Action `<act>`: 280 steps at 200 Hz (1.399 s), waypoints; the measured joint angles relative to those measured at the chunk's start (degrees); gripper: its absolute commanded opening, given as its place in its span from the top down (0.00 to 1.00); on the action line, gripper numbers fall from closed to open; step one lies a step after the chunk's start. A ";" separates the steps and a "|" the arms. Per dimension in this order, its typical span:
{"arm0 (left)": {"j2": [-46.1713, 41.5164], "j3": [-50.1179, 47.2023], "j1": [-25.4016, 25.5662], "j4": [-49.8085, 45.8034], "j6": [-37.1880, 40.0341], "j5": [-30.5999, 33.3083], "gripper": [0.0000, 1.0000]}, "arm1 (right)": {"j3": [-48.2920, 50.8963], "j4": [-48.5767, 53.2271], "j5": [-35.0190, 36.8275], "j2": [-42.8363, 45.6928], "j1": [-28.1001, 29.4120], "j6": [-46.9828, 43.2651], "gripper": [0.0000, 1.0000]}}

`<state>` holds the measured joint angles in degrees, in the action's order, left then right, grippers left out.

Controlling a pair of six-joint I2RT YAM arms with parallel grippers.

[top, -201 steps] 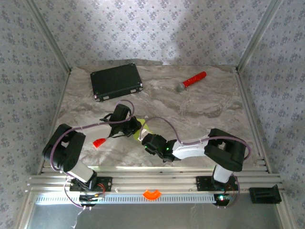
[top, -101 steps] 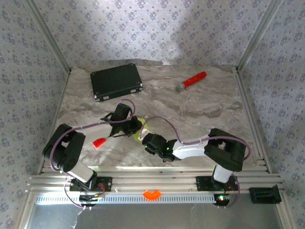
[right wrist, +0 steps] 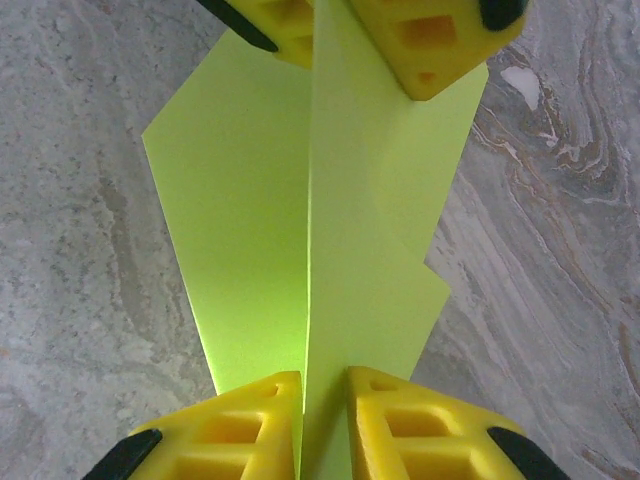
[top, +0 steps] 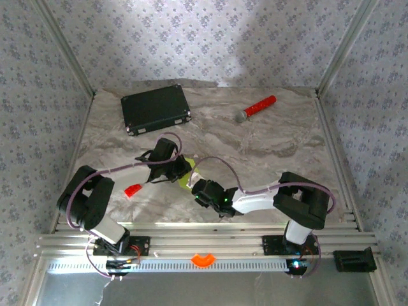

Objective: Fold a paper plane with a square sheet of paper (pick it up from the middle)

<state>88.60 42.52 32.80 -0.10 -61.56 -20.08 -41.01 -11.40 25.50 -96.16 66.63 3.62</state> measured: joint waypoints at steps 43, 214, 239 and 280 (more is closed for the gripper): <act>0.02 0.09 0.04 -0.17 0.00 0.17 0.90 | 0.50 -1.20 0.00 0.44 0.00 0.02 0.78; 0.79 0.90 0.46 -1.44 0.44 0.22 0.90 | 0.85 -1.77 -2.08 0.81 -0.28 1.11 0.97; 0.79 0.94 0.61 -1.44 0.44 0.39 0.88 | 0.85 -1.75 -2.40 0.81 -0.28 1.27 0.99; 0.79 1.36 0.66 -2.62 0.98 1.25 0.60 | 0.87 -1.70 -6.43 0.83 -2.16 4.04 1.00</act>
<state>89.38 43.88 33.45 -2.72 -60.58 -18.83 -40.14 -13.10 19.07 -95.33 64.47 7.66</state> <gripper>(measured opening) 0.277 0.051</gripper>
